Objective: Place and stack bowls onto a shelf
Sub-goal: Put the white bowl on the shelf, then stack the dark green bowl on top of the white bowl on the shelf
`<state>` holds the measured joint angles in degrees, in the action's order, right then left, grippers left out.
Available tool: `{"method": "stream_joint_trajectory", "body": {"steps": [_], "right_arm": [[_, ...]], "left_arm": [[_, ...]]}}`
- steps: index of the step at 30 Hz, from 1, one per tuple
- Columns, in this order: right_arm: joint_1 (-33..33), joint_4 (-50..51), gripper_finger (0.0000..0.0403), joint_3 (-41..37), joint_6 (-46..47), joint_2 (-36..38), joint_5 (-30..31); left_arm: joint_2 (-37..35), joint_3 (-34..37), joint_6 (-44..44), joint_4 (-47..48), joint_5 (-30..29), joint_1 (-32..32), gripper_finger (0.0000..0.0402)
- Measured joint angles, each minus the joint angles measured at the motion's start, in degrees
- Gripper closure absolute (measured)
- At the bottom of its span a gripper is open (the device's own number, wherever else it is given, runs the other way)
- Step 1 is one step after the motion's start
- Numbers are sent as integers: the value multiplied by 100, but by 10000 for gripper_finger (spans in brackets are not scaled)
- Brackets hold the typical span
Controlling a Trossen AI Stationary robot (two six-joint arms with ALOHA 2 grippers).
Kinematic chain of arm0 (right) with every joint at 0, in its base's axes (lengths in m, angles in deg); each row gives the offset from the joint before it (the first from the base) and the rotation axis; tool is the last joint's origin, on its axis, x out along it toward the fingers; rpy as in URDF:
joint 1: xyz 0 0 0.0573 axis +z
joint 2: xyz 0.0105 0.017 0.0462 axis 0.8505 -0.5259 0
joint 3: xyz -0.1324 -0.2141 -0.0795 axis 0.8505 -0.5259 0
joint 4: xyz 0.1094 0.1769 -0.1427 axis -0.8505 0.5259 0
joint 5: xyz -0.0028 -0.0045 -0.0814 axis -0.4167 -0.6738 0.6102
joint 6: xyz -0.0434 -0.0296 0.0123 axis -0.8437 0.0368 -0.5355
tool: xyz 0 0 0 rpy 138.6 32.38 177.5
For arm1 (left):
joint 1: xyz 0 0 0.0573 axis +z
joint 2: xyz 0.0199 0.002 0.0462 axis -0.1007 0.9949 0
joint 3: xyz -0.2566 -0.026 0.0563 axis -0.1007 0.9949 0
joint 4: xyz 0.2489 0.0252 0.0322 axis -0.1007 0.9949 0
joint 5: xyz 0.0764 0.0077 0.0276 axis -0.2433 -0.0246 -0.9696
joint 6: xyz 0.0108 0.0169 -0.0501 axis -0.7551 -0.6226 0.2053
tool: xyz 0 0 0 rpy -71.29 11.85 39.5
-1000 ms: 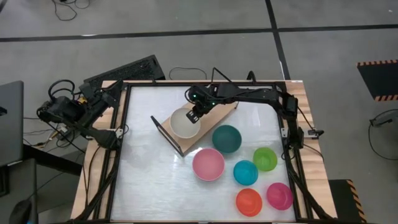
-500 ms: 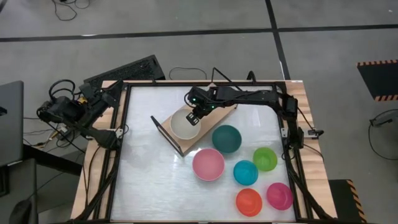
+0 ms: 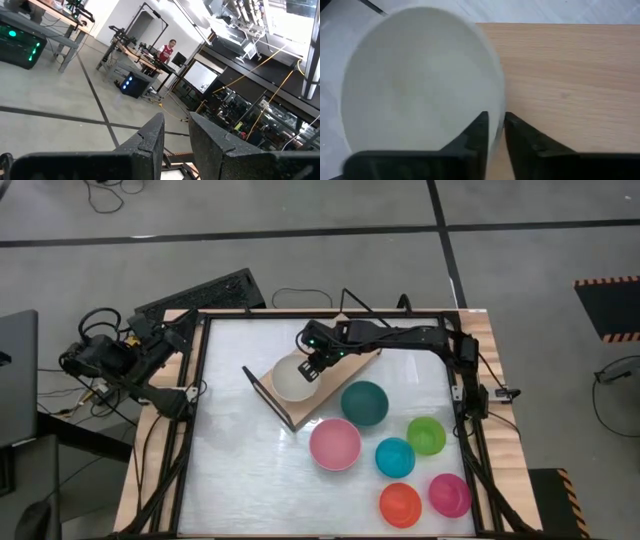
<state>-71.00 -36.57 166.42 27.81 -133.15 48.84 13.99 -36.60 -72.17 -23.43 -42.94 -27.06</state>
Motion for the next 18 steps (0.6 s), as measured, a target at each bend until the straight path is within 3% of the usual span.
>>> {"method": "stream_joint_trajectory", "body": {"steps": [9,18], "right_arm": [[-2,70,181,44,-19,55,2],[0,561,164,221,-24,1070,9]], "left_arm": [[0,0,0,14,0,0,326],[2,0,0,190,3,0,326]]}}
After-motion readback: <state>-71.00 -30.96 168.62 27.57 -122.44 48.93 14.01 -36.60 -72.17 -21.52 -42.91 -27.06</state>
